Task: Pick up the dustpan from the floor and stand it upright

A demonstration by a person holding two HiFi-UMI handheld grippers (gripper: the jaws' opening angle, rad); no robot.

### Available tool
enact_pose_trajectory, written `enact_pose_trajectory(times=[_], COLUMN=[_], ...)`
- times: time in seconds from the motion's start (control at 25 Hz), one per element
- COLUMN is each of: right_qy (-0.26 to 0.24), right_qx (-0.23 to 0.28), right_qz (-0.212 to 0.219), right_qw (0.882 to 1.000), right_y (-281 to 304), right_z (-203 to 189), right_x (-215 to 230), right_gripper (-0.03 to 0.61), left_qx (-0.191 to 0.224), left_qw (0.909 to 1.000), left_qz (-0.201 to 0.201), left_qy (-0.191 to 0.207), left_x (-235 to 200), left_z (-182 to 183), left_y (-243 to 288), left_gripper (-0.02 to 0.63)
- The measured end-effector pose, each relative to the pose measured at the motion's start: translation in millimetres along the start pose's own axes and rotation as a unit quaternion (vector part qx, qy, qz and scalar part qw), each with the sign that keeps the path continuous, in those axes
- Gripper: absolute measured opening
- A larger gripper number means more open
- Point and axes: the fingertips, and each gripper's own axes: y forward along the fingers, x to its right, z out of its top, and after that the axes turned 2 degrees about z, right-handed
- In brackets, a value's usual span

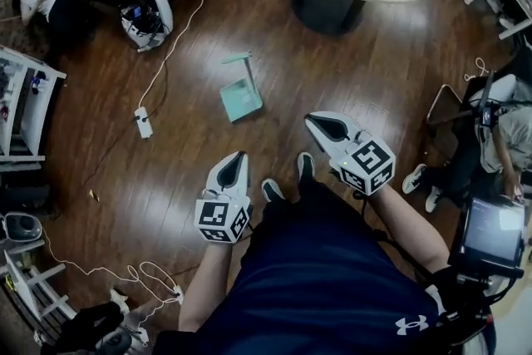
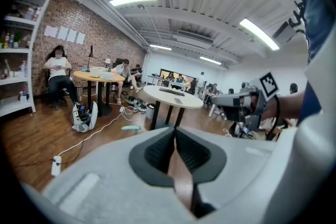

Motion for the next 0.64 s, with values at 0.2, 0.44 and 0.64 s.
enact_pose_trajectory(times=[0.2, 0.44, 0.64], right_qy=[-0.003, -0.018, -0.028], right_qx=[-0.005, -0.016, -0.013], right_qz=[-0.009, -0.005, -0.006], right_qw=[1.000, 1.000, 0.999], right_y=[10.4, 20.2, 27.8], right_z=[-16.0, -17.8, -6.8], right_x=[-21.5, -23.8, -29.7], right_gripper=[0.011, 0.011, 0.011], left_qx=[0.022, 0.020, 0.021], left_qw=[0.9996, 0.9987, 0.9987], left_qz=[-0.015, -0.007, -0.003], left_qy=[0.012, 0.045, 0.046], left_x=[-5.4, -10.8, -19.6], left_z=[1.8, -0.9, 1.3], left_y=[-13.9, -14.6, -22.5], left_gripper=[0.012, 0.012, 0.012])
